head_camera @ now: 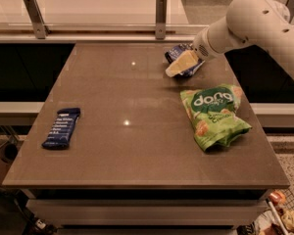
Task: Move blue chip bag near rxbar blueberry
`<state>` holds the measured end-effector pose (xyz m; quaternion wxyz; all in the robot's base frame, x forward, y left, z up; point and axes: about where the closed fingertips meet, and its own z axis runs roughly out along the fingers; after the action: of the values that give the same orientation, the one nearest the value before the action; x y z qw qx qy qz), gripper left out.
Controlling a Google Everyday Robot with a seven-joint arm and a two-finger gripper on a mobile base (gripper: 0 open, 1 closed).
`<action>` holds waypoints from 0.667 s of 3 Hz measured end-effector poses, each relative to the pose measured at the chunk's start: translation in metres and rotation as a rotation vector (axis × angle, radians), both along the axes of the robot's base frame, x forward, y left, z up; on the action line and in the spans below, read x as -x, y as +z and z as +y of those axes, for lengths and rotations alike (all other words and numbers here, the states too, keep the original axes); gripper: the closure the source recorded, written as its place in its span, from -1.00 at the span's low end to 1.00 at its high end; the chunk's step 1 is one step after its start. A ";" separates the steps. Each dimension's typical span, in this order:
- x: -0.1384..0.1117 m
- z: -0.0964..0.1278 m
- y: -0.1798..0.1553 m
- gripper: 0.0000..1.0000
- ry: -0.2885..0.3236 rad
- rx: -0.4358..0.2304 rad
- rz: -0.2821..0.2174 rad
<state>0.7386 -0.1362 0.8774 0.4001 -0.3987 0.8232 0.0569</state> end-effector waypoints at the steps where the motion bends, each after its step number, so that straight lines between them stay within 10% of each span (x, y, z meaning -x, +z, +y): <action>1: -0.027 0.004 -0.026 -1.00 -0.027 -0.024 -0.006; 2: -0.052 0.001 -0.052 -0.65 -0.055 -0.006 -0.011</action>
Offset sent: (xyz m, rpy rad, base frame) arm 0.0816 -0.0094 -0.0782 -0.0216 -0.0247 -0.0952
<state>0.7908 -0.1351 0.8257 0.4072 -0.3752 0.8314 0.0464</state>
